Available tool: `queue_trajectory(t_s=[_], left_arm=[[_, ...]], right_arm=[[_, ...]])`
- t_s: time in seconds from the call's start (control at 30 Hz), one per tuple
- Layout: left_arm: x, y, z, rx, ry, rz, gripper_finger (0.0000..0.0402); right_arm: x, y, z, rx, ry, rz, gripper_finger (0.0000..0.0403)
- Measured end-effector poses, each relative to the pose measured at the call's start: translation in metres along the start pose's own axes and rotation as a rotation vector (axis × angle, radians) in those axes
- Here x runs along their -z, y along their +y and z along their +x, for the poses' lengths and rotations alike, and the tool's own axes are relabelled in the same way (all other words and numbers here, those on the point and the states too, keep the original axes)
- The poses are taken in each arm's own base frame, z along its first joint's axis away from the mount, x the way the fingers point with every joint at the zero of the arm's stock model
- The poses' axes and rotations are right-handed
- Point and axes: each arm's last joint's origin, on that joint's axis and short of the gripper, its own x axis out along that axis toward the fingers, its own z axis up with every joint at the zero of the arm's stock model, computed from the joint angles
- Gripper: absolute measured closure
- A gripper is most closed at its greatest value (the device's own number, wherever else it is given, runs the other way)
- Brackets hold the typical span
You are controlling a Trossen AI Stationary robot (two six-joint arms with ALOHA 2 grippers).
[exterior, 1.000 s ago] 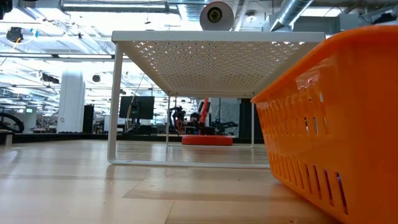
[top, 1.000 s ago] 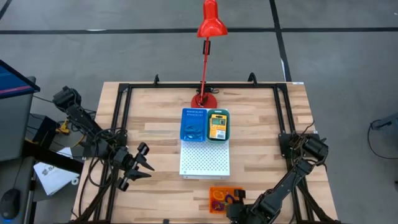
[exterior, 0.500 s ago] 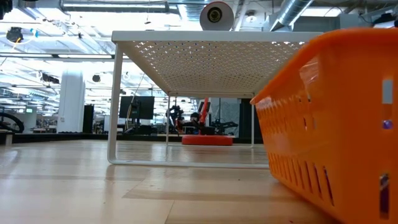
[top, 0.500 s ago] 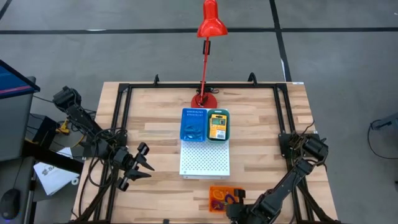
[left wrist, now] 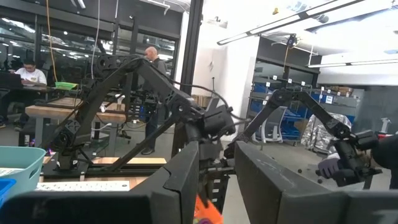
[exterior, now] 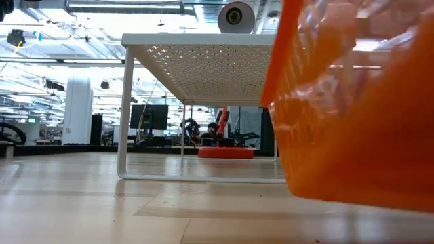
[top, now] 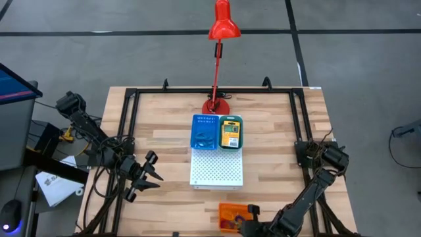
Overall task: Pick & Place Office Desk Supplies
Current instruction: Put the orange bin on the shelf
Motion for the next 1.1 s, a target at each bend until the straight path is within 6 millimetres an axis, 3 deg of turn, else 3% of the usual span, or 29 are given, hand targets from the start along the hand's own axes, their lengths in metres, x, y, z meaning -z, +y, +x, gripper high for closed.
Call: queue_trajectory(t_s=[0.5,1.1], left_arm=[[0.0,0.0,0.0,0.0,0.0,0.0,0.0303],[0.0,-0.001,0.0,0.036,-0.003,-0.002,0.0303]], right_arm=[[-0.045,0.028,-0.038,-0.013,-0.132,-0.055,0.0398],[-0.107,0.03,-0.082,-0.013,-0.184,-0.121,0.0398]])
